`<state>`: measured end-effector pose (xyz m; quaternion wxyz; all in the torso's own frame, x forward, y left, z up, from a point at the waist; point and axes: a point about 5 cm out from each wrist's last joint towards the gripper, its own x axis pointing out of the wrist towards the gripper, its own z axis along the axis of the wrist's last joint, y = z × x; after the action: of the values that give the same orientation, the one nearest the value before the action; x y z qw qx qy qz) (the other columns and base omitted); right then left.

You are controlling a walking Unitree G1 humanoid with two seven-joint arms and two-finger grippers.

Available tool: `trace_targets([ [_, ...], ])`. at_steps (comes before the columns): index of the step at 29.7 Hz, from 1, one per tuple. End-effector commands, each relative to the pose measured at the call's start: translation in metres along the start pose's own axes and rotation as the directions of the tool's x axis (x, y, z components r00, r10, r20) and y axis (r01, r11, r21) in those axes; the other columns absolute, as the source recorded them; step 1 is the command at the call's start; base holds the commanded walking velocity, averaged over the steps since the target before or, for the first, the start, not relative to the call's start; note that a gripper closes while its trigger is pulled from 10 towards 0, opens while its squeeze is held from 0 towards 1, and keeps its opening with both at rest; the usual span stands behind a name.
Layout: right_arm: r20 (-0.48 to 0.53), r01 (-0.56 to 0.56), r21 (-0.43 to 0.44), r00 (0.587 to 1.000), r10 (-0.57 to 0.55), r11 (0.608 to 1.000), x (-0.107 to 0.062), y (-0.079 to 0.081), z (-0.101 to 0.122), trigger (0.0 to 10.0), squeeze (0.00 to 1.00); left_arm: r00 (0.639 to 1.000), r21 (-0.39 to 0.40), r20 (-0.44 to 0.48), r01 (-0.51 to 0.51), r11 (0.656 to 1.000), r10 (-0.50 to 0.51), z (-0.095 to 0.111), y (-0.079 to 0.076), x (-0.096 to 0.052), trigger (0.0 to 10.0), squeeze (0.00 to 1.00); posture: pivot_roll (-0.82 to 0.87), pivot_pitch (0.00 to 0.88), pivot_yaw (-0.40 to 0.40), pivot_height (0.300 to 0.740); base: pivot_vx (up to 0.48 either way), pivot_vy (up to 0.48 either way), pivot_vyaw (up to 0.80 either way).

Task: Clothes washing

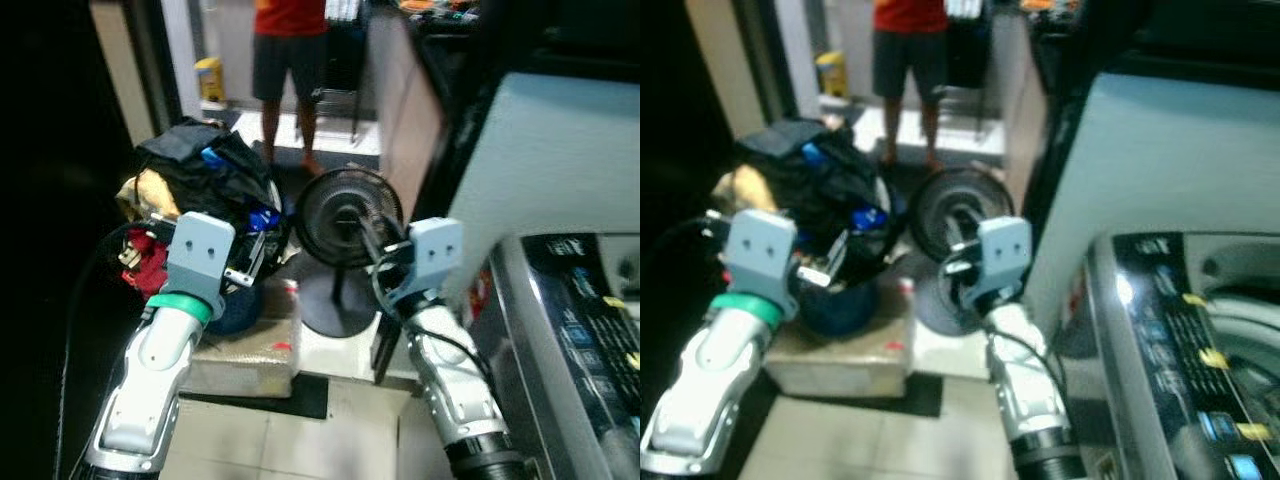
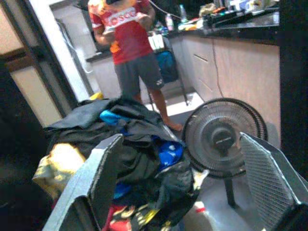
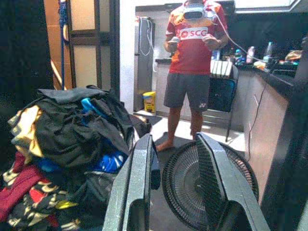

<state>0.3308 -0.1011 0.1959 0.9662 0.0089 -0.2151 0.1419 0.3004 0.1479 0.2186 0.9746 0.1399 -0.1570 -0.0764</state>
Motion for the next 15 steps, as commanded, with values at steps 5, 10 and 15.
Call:
trace_targets([
  [5, -0.001, -0.033, 0.017, 0.999, 0.033, 0.999, 0.0013, 0.0080, 0.0005, 10.0, 0.00, 1.000, 0.030, -0.016, -0.016, 0.999, 0.016, -0.0046, 0.0027, -0.0021, 10.0, 0.00, 0.10, 0.020, 0.018, 0.740, 0.000, 0.000, 0.78],
  [10, -0.002, -0.034, 0.017, 0.999, 0.034, 0.999, 0.0013, 0.0088, 0.0003, 10.0, 0.00, 1.000, 0.032, -0.012, -0.025, 0.999, 0.025, -0.0044, 0.0047, -0.0015, 10.0, 0.00, 0.10, 0.021, 0.018, 0.740, 0.337, 0.000, 0.78],
  [15, 0.002, -0.027, 0.025, 1.000, 0.027, 0.999, 0.0010, 0.0087, 0.0004, 10.0, 0.00, 1.000, 0.032, -0.013, -0.028, 0.999, 0.029, -0.0045, 0.0051, -0.0015, 10.0, 0.00, 0.10, 0.021, 0.018, 0.740, 0.333, 0.000, 0.22],
])
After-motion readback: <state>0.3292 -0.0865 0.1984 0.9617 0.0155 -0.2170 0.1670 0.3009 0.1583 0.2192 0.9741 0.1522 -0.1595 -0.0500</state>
